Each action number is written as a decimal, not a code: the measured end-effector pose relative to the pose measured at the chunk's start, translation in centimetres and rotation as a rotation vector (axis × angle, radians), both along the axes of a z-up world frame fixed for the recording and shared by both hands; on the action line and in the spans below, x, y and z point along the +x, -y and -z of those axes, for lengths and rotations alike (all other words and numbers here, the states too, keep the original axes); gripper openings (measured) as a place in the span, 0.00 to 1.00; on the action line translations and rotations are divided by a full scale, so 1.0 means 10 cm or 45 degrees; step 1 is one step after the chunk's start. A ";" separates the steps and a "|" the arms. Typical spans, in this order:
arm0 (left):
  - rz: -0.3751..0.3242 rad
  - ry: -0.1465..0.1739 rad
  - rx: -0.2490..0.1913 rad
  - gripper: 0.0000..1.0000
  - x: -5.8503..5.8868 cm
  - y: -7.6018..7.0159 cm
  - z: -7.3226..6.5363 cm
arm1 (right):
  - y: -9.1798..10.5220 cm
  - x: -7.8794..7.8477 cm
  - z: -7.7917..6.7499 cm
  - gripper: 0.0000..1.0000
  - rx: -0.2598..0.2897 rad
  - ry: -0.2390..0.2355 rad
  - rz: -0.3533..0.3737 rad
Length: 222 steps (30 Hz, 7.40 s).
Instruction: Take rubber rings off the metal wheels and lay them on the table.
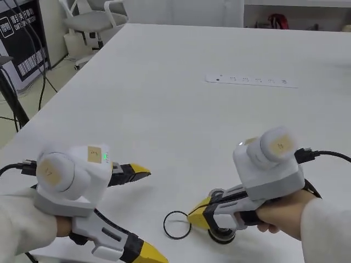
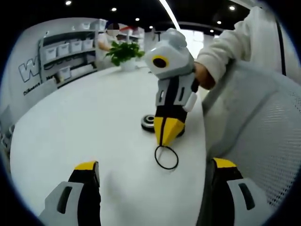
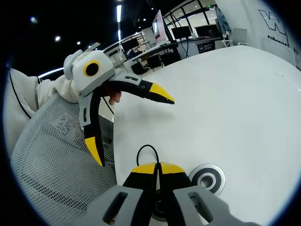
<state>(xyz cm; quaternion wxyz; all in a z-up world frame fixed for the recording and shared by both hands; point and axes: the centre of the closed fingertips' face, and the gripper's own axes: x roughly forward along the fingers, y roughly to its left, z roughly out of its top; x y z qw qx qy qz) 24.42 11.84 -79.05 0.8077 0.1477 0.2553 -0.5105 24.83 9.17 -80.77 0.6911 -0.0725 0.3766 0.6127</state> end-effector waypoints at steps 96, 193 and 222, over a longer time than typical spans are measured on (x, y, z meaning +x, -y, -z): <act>0.112 0.049 -0.011 0.99 0.02 0.40 -0.50 | 0.85 -0.02 -0.39 0.31 0.150 0.147 0.081; 0.302 0.070 -0.067 0.14 0.00 0.98 0.01 | 0.76 -0.04 0.03 0.00 0.052 0.137 0.044; 0.294 0.073 -0.087 0.14 -0.01 0.97 0.02 | 0.77 -0.03 -0.10 0.00 0.253 -0.212 0.276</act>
